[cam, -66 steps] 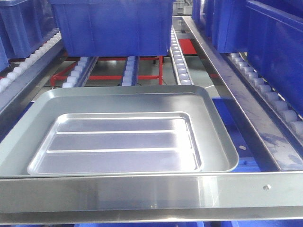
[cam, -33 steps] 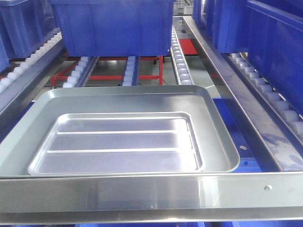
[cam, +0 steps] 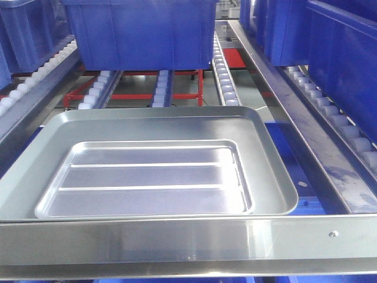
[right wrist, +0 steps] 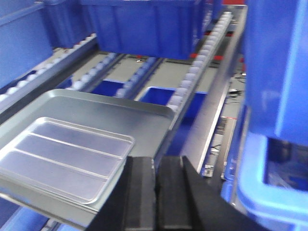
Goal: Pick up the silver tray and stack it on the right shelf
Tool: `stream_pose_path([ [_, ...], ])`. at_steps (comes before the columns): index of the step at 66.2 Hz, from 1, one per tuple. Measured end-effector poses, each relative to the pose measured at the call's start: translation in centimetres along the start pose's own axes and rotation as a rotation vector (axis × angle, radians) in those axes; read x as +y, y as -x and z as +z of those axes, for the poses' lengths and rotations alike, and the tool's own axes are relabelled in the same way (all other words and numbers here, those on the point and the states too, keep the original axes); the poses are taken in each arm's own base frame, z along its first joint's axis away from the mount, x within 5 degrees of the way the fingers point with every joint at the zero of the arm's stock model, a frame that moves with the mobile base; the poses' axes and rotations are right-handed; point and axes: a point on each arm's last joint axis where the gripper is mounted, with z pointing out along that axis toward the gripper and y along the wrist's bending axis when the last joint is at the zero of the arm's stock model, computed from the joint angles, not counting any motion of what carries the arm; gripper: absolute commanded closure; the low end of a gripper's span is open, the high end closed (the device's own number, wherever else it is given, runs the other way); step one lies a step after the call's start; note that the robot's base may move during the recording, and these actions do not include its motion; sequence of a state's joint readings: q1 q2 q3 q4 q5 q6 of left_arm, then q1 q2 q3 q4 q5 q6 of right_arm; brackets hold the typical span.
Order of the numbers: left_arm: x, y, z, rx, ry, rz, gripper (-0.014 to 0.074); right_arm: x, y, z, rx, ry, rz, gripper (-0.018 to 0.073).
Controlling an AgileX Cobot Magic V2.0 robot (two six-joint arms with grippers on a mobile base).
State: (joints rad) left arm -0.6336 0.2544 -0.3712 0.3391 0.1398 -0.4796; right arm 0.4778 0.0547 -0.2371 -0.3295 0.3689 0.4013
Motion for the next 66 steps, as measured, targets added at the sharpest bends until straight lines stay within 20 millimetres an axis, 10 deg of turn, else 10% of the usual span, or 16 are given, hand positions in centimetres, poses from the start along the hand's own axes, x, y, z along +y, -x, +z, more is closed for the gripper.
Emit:
stream_pose_path([
  [21, 0.0, 0.0, 0.0, 0.000, 0.000, 0.000, 0.0686, -1.5, -5.1, 1.1, -0.155, -0.261, 0.120, 0.0503],
  [66, 0.0, 0.0, 0.0, 0.000, 0.000, 0.000, 0.0686, -1.6, -5.0, 1.1, -0.195, -0.292, -0.024, 0.0503],
])
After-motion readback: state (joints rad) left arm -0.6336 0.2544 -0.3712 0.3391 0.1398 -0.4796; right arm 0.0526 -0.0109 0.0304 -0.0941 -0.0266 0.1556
